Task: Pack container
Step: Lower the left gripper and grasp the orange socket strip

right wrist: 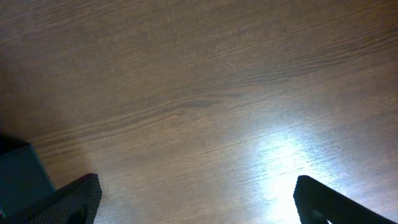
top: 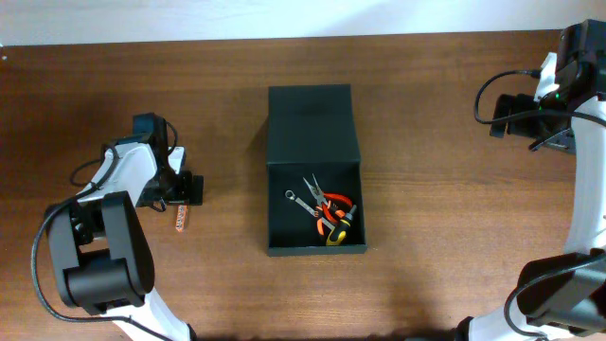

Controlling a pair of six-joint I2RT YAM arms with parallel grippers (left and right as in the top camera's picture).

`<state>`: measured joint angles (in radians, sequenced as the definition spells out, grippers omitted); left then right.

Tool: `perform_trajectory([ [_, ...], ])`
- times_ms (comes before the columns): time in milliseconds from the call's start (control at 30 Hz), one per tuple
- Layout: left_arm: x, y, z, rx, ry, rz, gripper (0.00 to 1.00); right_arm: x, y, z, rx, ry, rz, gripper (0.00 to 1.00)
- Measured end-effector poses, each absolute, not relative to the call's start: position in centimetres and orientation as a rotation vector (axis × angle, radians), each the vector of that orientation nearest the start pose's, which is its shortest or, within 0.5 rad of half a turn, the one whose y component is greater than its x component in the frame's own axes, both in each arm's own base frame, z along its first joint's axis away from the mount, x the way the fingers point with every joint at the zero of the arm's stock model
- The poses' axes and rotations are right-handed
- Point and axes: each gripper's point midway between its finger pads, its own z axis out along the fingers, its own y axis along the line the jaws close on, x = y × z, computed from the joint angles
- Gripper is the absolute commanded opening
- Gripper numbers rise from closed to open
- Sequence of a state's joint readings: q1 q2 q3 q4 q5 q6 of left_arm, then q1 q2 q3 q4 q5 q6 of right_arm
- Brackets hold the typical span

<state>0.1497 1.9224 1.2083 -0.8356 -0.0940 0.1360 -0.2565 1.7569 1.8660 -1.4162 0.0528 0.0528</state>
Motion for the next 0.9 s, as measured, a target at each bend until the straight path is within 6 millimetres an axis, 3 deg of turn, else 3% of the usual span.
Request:
perform_trajectory([
  [300, 33.5, 6.7, 0.1, -0.023, 3.126, 0.151, 0.99, 35.5, -10.3, 22.2, 0.453, 2.847, -0.114, 0.99],
  [767, 34.2, 6.8, 0.1, -0.025, 3.100, 0.156, 0.46, 35.5, -10.3, 22.2, 0.454, 2.846, -0.115, 0.99],
  [900, 34.5, 6.8, 0.2, -0.064, 3.084, 0.157, 0.36, 35.5, -10.3, 22.2, 0.454, 2.846, -0.115, 0.99],
])
